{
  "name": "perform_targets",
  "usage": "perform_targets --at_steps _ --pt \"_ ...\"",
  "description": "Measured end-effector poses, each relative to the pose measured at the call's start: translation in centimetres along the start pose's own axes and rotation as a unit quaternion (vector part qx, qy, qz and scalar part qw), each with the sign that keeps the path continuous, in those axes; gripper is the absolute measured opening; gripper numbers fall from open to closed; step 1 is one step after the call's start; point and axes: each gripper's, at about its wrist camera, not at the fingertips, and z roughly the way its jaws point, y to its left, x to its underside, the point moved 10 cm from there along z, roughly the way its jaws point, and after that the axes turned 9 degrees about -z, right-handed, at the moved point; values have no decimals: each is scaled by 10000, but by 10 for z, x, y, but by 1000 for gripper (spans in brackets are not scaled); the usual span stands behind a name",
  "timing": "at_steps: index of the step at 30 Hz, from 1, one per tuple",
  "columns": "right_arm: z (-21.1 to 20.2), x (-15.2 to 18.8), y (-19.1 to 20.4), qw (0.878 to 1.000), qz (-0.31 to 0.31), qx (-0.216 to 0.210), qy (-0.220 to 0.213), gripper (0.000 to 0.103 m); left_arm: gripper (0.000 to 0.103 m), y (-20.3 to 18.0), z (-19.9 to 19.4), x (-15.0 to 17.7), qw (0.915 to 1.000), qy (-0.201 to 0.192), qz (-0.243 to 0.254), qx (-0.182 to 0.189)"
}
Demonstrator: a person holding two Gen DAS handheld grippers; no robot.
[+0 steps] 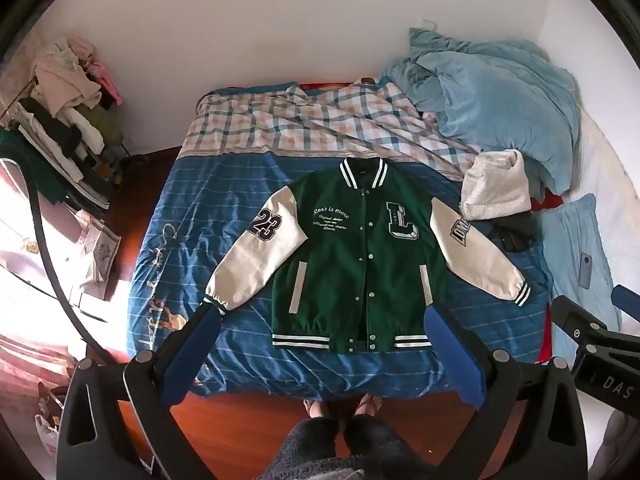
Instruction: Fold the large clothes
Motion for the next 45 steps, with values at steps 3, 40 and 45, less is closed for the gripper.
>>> perform_targets --at_steps 3,40,45 --pt "0 -1 1 10000 3 5 -12 103 103 -1 1 0 10000 -9 13 -4" --pt "-7 -10 5 10000 -23 -28 -29 103 103 -4 -14 -19 9999 -87 -43 54" --pt "-8 -9 5 10000 -25 -38 -32 103 103 -3 -14 -17 9999 -92 -49 80"
